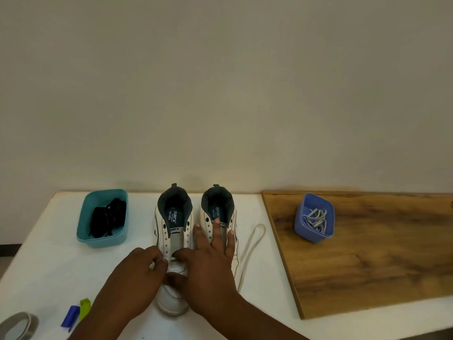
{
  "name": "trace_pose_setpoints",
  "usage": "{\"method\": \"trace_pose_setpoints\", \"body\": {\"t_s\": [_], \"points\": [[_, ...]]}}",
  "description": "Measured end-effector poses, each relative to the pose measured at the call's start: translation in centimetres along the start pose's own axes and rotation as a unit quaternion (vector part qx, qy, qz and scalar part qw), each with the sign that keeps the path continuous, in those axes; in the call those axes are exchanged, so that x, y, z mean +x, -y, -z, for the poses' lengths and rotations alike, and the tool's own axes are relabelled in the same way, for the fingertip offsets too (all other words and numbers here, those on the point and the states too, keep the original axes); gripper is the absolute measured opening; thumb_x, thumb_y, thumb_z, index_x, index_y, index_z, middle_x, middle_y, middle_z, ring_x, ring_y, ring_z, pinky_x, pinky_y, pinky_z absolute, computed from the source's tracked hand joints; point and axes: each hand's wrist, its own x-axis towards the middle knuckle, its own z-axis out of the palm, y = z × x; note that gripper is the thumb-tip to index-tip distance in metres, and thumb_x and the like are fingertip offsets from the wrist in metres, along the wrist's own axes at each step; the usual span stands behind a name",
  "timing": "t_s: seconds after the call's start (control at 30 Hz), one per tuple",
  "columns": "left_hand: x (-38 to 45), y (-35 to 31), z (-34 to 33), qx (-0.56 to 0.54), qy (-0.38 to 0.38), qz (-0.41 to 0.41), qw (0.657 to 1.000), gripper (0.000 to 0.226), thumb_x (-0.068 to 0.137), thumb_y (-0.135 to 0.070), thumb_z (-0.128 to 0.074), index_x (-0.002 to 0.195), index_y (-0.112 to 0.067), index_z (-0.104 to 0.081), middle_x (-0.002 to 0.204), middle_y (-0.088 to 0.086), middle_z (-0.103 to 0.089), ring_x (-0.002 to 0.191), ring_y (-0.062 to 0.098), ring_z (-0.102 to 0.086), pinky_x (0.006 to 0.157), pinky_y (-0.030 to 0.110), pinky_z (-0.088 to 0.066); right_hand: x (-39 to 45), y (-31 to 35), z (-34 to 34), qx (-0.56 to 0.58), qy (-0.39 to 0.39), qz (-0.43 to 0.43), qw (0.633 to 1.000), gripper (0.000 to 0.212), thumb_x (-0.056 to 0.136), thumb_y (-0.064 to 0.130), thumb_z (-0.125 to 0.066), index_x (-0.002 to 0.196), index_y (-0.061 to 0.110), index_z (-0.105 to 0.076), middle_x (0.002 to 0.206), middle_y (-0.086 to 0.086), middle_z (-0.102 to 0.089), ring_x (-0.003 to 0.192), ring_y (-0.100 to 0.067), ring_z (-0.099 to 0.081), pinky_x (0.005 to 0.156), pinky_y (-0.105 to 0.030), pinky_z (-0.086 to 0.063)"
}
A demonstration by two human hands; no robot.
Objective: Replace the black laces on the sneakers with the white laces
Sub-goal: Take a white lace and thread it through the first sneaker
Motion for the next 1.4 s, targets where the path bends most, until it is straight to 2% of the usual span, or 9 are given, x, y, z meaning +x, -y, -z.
{"method": "trace_pose_setpoints", "body": {"t_s": [0.13,0.43,0.6,0.83,0.9,1.0,1.07,1.17,1.4], "points": [[0.0,-0.4,0.8,-0.066,-0.009,0.048,0.997,0.028,0.095,-0.018,-0.054,0.069,-0.009,-0.053,0.071,0.008,-0.057,0.071,0.023,-0.055,0.066,0.038,-0.041,-0.2,0.1,0.0,-0.004,0.010,-0.005,1.000,0.056,0.079,0.076,-0.050,0.124,0.045,-0.064,0.168,-0.003,-0.021,0.154,-0.034,0.020,0.117,-0.058,0.022],[-0.9,-1.8,1.9,-0.117,-0.030,0.100,0.988,0.033,0.095,-0.017,-0.053,0.064,-0.009,-0.043,0.067,0.014,-0.049,0.067,0.029,-0.048,0.062,0.038,-0.035,-0.1,0.3,0.1,-0.009,0.026,-0.019,0.999,0.058,0.081,0.077,-0.050,0.125,0.043,-0.063,0.156,0.001,-0.042,0.156,-0.034,0.012,0.116,-0.058,0.023],[-0.9,-0.8,1.9,-0.066,-0.038,0.084,0.994,0.029,0.095,-0.029,-0.057,0.070,-0.014,-0.058,0.071,0.003,-0.062,0.071,0.020,-0.058,0.065,0.036,-0.042,-0.3,0.6,1.0,-0.002,0.054,-0.022,0.998,0.058,0.084,0.075,-0.054,0.132,0.042,-0.057,0.136,-0.003,-0.060,0.156,-0.038,0.000,0.112,-0.060,0.028],[-0.3,-0.5,0.5,-0.069,-0.042,0.049,0.995,0.029,0.094,-0.034,-0.063,0.072,-0.015,-0.058,0.055,-0.001,-0.063,0.059,0.012,-0.060,0.060,0.033,-0.041,0.2,0.1,2.6,-0.042,0.045,-0.017,0.998,0.085,0.093,0.050,-0.066,0.158,0.032,-0.014,0.112,-0.010,-0.073,0.151,-0.044,-0.023,0.110,-0.062,0.030],[-0.3,-0.5,0.6,-0.080,-0.057,0.058,0.993,0.027,0.094,-0.029,-0.063,0.073,-0.013,-0.058,0.061,0.000,-0.063,0.067,0.019,-0.059,0.063,0.035,-0.042,0.1,0.2,2.6,-0.051,0.052,-0.020,0.997,0.075,0.093,0.038,-0.067,0.154,0.024,-0.025,0.105,-0.011,-0.074,0.145,-0.043,-0.031,0.111,-0.062,0.028],[-0.3,-0.6,1.0,-0.085,-0.072,0.070,0.991,0.024,0.091,-0.025,-0.065,0.073,-0.011,-0.058,0.068,0.006,-0.063,0.070,0.023,-0.057,0.065,0.037,-0.042,-0.1,0.2,2.6,-0.050,0.046,-0.022,0.997,0.037,0.094,0.030,-0.064,0.127,0.016,-0.056,0.100,-0.011,-0.073,0.140,-0.041,-0.038,0.112,-0.062,0.026],[-0.3,-0.8,1.1,-0.091,-0.077,0.078,0.990,0.024,0.090,-0.025,-0.066,0.072,-0.011,-0.057,0.069,0.007,-0.062,0.070,0.024,-0.057,0.065,0.037,-0.042,-0.1,-0.1,2.3,-0.053,0.046,-0.024,0.997,0.024,0.095,0.032,-0.063,0.112,0.016,-0.064,0.098,-0.010,-0.073,0.137,-0.040,-0.042,0.112,-0.061,0.026],[-0.5,-1.1,0.9,-0.099,-0.080,0.087,0.988,0.025,0.089,-0.024,-0.067,0.071,-0.011,-0.057,0.069,0.006,-0.061,0.071,0.024,-0.057,0.066,0.038,-0.042,0.0,-0.5,1.7,-0.063,0.030,-0.029,0.997,0.016,0.093,0.031,-0.062,0.101,0.019,-0.068,0.091,-0.007,-0.073,0.127,-0.038,-0.051,0.112,-0.062,0.026],[-0.3,-1.6,1.0,-0.129,-0.091,0.098,0.983,0.025,0.087,-0.018,-0.069,0.069,-0.005,-0.058,0.063,0.008,-0.060,0.067,0.025,-0.057,0.062,0.036,-0.039,0.0,-1.2,1.2,-0.074,0.009,-0.034,0.997,0.017,0.098,0.032,-0.055,0.103,0.024,-0.070,0.096,-0.003,-0.073,0.123,-0.033,-0.054,0.107,-0.058,0.035]]}}
